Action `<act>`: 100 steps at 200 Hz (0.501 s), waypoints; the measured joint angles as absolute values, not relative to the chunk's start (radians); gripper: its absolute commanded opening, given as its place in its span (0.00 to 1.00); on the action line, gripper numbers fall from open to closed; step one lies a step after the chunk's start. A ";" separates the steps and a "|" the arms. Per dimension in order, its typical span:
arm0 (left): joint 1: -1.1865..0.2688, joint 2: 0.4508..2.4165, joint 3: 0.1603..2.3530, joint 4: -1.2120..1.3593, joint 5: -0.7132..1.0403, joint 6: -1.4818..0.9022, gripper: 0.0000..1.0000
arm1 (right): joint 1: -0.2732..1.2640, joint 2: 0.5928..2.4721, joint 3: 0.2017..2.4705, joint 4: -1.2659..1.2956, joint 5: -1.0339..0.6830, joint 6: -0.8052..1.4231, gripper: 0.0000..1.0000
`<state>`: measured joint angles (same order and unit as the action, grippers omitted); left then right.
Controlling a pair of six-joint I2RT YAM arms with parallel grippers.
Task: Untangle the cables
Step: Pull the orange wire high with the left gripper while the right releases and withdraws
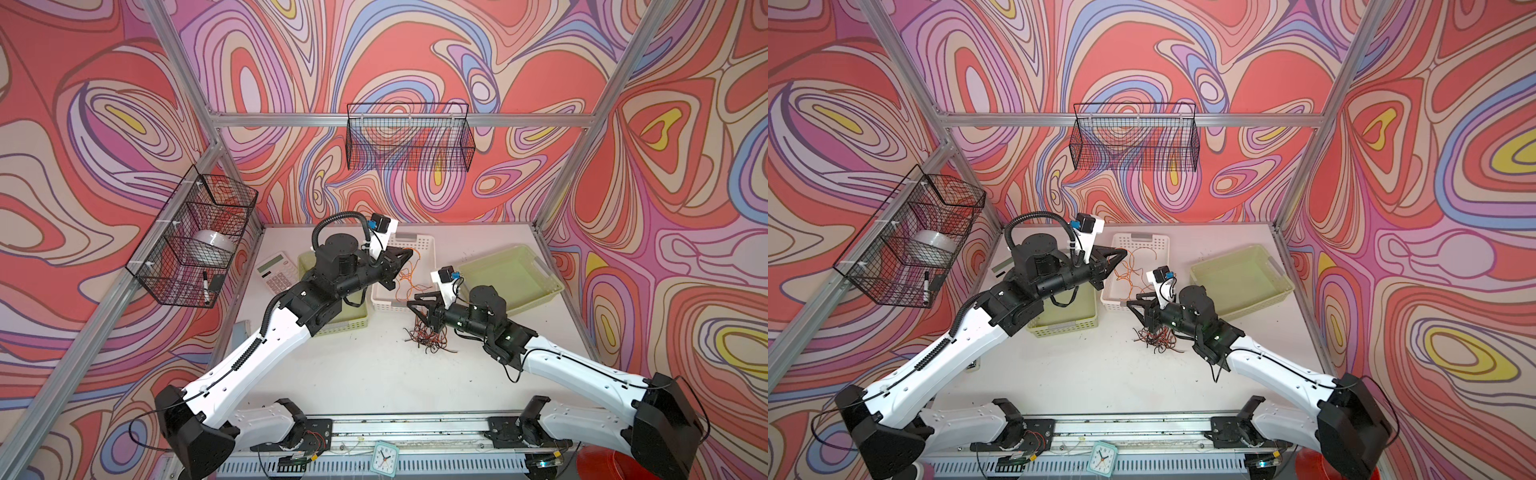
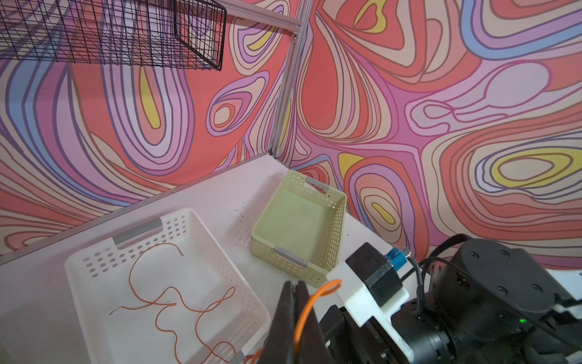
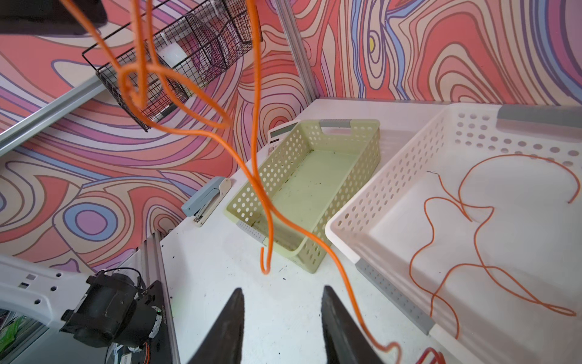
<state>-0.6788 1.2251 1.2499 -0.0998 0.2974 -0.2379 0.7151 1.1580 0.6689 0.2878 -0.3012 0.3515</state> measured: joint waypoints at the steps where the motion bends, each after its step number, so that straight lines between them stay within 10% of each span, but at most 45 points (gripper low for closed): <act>1: -0.680 1.225 1.250 -0.100 0.297 -0.237 0.00 | 0.715 1.159 0.669 0.290 -0.302 0.353 0.39; 64: -0.688 1.228 1.253 -0.111 0.276 -0.235 0.00 | 0.715 1.216 0.670 0.413 -0.331 0.425 0.00; 100: -0.688 1.246 1.303 -0.133 0.260 -0.211 0.00 | 0.715 1.221 0.669 0.381 -0.301 0.438 0.00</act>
